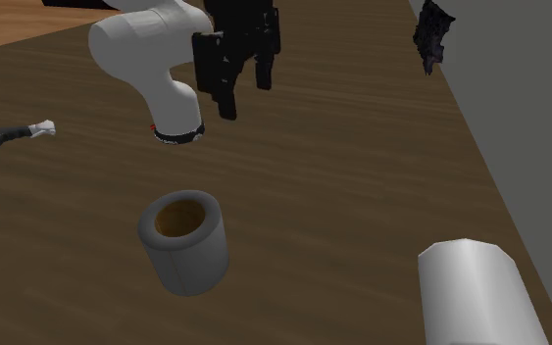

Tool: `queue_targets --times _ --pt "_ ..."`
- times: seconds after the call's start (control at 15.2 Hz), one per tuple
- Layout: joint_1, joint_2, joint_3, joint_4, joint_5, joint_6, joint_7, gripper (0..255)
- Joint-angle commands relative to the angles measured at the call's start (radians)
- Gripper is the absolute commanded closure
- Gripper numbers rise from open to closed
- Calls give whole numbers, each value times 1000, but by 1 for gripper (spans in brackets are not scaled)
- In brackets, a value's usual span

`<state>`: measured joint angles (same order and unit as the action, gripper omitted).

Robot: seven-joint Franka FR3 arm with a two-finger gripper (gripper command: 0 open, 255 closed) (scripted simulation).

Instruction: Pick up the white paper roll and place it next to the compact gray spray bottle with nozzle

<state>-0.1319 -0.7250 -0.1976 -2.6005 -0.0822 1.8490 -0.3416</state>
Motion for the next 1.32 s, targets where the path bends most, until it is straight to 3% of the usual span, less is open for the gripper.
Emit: queue_targets --times 0.0,0.53,1.06,1.25 --pt "-22 27 -36 -24 -37 56 -39 0" --pt "-92 203 -178 -34 -149 271 -179 0" --pt "-91 270 -204 -95 -158 398 -183 0" --pt "-91 270 -204 -95 -158 398 -183 0"
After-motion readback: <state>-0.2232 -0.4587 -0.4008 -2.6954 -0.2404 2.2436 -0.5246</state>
